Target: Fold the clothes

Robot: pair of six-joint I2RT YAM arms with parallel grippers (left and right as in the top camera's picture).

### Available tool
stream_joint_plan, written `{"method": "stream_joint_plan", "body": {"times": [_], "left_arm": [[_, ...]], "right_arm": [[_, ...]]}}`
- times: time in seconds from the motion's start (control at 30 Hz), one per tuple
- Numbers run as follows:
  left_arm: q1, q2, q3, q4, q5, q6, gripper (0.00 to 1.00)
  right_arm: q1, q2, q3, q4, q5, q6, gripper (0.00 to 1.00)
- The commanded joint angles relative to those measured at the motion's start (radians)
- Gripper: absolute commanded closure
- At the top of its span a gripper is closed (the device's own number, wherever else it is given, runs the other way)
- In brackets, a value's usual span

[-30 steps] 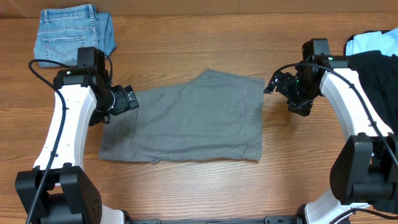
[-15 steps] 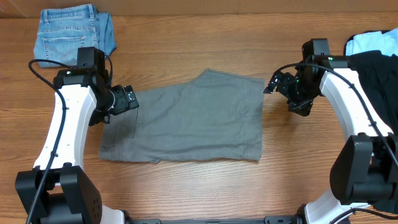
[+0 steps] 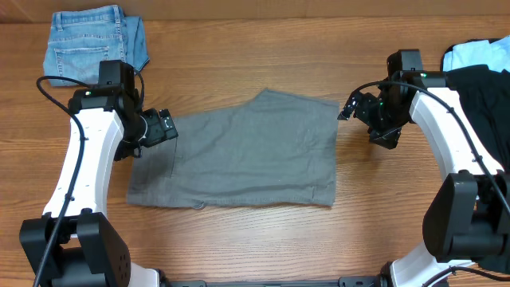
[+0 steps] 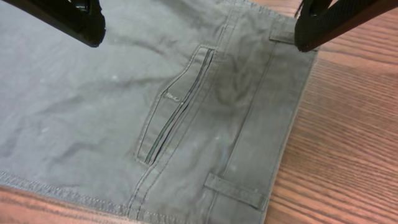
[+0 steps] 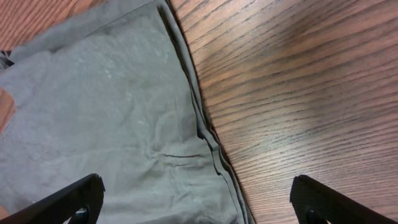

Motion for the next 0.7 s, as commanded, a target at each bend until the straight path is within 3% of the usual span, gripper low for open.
{"method": "stream_joint_plan", "body": {"times": [0.0, 0.1, 0.4, 0.47, 0.57, 0.67], "left_arm": [[0.010, 0.002, 0.004, 0.034, 0.061, -0.078, 0.00], [0.010, 0.002, 0.003, 0.026, 0.160, -0.135, 0.00], [0.010, 0.002, 0.003, 0.021, 0.166, -0.127, 0.00], [0.010, 0.003, 0.003, 0.021, 0.132, -0.065, 0.00], [0.012, 0.010, 0.003, 0.026, -0.053, -0.021, 0.04], [0.034, 0.021, 0.003, 0.027, -0.160, 0.022, 0.00]], "right_arm": [[0.001, -0.023, 0.018, 0.000, 0.000, -0.004, 0.00], [0.002, -0.023, 0.018, 0.000, 0.000, -0.004, 0.00], [0.002, -0.023, 0.018, 0.033, -0.001, -0.004, 0.00], [0.002, -0.023, 0.018, 0.032, 0.000, -0.004, 0.00], [0.002, -0.023, 0.018, 0.024, -0.010, -0.004, 0.00], [0.002, -0.023, 0.018, -0.002, -0.019, -0.004, 0.00]]}}
